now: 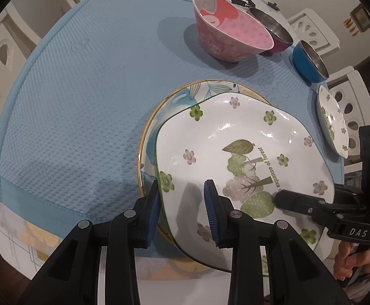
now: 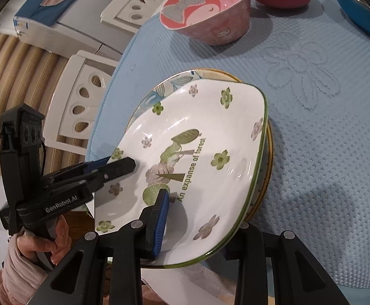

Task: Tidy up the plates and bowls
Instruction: 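Lower the forest plate with both grippers onto the blue-leaf plate, then open both grippers and pull them back from the stacked plates, then move both grippers to the other forest plate and grasp its rim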

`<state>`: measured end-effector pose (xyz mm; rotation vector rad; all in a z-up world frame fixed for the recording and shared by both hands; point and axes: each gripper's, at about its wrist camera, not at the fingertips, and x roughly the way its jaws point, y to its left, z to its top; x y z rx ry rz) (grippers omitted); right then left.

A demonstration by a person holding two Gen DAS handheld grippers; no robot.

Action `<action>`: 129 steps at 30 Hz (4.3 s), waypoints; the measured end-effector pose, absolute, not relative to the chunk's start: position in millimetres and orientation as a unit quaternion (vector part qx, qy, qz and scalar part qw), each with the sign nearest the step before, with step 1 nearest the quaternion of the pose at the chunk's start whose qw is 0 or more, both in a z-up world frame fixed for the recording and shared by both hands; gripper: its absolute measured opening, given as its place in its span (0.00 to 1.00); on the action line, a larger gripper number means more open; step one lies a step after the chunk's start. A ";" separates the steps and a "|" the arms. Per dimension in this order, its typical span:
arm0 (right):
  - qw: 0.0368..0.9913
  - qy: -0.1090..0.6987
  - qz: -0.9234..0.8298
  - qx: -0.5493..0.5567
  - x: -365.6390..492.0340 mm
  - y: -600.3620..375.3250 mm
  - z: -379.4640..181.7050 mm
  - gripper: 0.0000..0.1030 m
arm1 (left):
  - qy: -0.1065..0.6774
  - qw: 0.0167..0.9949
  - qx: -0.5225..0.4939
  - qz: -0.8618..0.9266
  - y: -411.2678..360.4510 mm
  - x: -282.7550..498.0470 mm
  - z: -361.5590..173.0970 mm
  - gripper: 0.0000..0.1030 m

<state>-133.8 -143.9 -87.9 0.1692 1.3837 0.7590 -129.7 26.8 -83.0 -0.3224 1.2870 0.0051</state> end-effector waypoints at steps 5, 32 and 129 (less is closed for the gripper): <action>0.687 0.642 0.333 0.065 -134.5 -133.7 -94.4 0.31 | 0.608 0.779 -0.150 0.009 30.9 -128.1 -84.7 0.28; 0.636 0.734 0.238 0.017 -123.4 -107.0 -101.6 0.36 | 0.658 0.742 -0.128 0.011 33.5 -113.8 -81.3 0.32; 0.752 0.643 0.141 -0.010 47.0 -406.0 -77.2 0.59 | 0.646 0.749 -0.099 -0.108 -274.1 37.6 -115.6 0.27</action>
